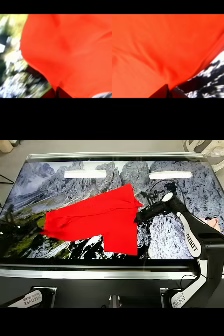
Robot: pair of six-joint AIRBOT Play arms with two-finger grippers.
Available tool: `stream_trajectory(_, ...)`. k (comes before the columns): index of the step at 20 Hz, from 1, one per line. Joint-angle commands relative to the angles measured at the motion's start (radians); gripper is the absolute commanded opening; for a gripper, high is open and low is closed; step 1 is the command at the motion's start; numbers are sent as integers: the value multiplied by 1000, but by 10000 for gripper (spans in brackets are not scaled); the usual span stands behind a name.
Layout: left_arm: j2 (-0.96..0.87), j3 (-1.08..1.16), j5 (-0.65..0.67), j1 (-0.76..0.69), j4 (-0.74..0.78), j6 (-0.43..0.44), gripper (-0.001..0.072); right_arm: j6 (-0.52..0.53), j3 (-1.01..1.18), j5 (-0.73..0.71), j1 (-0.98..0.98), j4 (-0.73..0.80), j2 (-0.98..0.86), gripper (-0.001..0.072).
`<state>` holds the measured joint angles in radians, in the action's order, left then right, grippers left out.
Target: Fold the shirts.
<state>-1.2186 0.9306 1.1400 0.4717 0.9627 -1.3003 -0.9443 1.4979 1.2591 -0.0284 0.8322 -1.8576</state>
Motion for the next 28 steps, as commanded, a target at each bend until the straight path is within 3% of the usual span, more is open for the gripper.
stream_trajectory(1,93,195,-23,-1,-182,28,21,52,141,22,56,-9,125,13)
stream_trajectory(3,192,426,-106,-8,-303,30,21,150,322,-1,119,-3,280,14)
stream_trajectory(7,367,855,-321,-24,-323,48,22,153,599,-235,206,202,664,14)
stream_trajectory(10,488,931,-347,-24,-267,43,22,140,596,-307,205,382,913,14)
stream_trajectory(13,549,926,-328,-24,-217,-65,22,118,596,-232,205,477,1012,14)
stream_trajectory(18,547,926,-282,-24,-217,-72,22,119,596,-187,205,525,1023,14)
stream_trajectory(22,497,924,-67,-24,-210,-72,22,119,596,-82,205,541,978,14)
stream_trajectory(25,384,906,138,-24,-209,-72,22,100,578,137,205,541,855,14)
stream_trajectory(28,277,745,215,-53,-163,-68,21,87,428,341,204,537,689,13)
